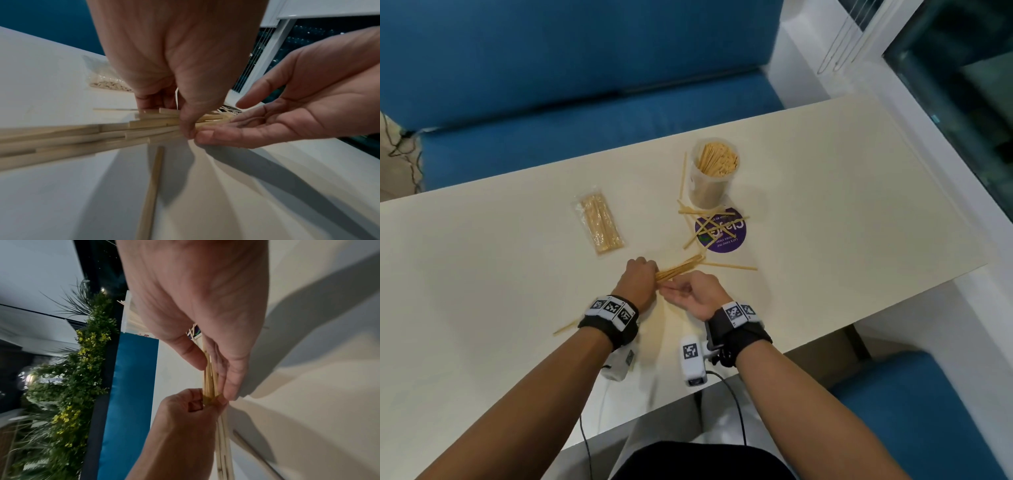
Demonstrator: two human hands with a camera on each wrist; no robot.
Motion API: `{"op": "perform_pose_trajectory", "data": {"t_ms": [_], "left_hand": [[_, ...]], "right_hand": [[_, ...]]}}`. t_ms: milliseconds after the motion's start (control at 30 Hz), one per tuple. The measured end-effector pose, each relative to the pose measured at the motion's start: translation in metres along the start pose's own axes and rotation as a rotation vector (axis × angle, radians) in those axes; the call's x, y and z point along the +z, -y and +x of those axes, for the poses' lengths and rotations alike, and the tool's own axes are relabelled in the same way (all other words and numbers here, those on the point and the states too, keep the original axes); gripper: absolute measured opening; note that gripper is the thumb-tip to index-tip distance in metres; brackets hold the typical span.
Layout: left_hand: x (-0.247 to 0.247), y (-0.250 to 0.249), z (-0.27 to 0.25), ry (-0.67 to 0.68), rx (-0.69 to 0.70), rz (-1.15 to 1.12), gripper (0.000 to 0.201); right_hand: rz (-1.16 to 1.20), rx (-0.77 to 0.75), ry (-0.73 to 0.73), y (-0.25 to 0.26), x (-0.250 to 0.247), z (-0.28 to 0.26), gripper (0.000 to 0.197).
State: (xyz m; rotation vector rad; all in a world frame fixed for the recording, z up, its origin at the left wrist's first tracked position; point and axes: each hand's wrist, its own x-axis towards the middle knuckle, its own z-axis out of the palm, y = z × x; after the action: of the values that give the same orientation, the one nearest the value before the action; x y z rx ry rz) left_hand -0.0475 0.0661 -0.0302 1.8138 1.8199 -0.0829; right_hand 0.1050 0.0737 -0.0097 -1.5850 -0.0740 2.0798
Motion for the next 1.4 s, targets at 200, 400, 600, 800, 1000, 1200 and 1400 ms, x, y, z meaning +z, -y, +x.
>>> {"op": "perform_pose_trajectory", "data": {"t_ms": [200, 400, 600, 800, 1000, 1200, 1400], "left_hand": [[0.001, -0.006, -0.006, -0.047, 0.116, 0.091, 0.022], [0.005, -0.006, -0.008, -0.09, 0.191, 0.189, 0.036], [0.009, -0.005, -0.007, -0.12, 0.219, 0.132, 0.03], [-0.009, -0.01, -0.006, -0.145, 0.191, -0.061, 0.03], [-0.028, -0.021, -0.004, -0.102, 0.143, -0.211, 0.011], [-0.037, -0.039, -0.005, -0.107, 0.204, -0.213, 0.006], [-0.046, -0.05, 0.002, -0.015, 0.216, -0.17, 0.006]], "right_hand": [[0.069, 0.023, 0.033, 0.0, -0.003, 0.001, 0.019], [0.109, 0.033, 0.088, 0.005, -0.008, 0.001, 0.015], [0.102, 0.006, 0.112, 0.007, -0.017, -0.001, 0.026], [-0.147, -0.188, -0.011, 0.02, -0.022, -0.004, 0.026], [-0.463, -0.725, -0.299, 0.066, -0.018, -0.031, 0.03], [-0.96, -1.068, -0.142, 0.075, -0.004, -0.034, 0.032], [-0.974, -1.17, -0.241, 0.08, -0.017, -0.026, 0.012]]}}
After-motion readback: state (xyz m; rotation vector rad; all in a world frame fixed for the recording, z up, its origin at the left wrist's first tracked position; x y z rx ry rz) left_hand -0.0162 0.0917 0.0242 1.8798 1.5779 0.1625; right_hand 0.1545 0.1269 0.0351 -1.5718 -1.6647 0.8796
